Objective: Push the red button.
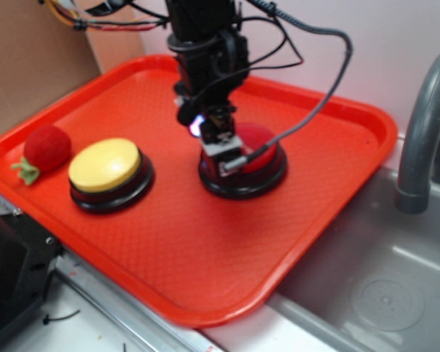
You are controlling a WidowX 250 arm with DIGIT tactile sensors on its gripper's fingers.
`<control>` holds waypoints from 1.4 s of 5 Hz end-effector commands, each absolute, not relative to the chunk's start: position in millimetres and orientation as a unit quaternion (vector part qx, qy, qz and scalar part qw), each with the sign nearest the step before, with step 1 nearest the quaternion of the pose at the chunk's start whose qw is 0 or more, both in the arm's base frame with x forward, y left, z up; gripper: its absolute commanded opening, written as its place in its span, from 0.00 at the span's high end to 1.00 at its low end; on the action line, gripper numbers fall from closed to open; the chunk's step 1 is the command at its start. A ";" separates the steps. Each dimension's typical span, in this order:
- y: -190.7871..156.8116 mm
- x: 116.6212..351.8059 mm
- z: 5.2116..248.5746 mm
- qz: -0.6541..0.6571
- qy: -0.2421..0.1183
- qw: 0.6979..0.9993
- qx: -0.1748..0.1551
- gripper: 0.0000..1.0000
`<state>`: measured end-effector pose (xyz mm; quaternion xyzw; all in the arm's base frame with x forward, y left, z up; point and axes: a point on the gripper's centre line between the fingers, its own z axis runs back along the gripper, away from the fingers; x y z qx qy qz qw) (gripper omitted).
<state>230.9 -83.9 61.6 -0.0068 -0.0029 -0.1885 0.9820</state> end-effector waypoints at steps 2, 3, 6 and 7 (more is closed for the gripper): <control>-92.0 238.6 122.7 -0.155 -0.062 0.986 -0.013 0.00; -92.3 238.3 129.9 -0.151 -0.063 0.987 -0.002 0.00; -89.0 235.4 147.0 -0.137 -0.070 0.988 -0.016 0.00; -87.3 235.1 149.7 -0.132 -0.068 0.989 -0.015 0.00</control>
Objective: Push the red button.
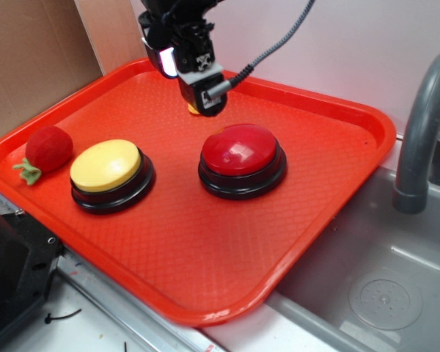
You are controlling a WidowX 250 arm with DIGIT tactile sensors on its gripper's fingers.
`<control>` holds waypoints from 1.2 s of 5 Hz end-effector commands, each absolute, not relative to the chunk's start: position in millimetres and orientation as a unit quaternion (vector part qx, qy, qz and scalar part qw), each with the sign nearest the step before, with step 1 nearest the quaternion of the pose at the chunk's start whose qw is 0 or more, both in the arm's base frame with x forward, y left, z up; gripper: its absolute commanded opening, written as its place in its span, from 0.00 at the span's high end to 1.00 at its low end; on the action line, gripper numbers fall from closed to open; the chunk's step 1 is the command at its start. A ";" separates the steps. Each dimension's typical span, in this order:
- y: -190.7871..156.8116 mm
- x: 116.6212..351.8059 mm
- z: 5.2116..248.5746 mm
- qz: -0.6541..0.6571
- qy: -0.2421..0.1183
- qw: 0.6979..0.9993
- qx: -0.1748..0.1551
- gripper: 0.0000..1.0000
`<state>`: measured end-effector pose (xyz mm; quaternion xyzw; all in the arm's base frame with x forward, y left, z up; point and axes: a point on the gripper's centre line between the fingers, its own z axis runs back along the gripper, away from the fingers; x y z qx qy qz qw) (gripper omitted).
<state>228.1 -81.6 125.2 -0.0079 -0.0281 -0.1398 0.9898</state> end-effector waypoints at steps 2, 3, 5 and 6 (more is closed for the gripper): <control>-88.3 233.9 157.9 -0.126 -0.066 0.990 -0.013 0.00; -88.2 232.0 162.9 -0.121 -0.067 0.990 -0.010 0.00; -87.3 228.8 169.6 -0.099 -0.073 0.992 0.004 0.00; -87.4 226.8 171.1 -0.101 -0.076 0.992 0.000 0.00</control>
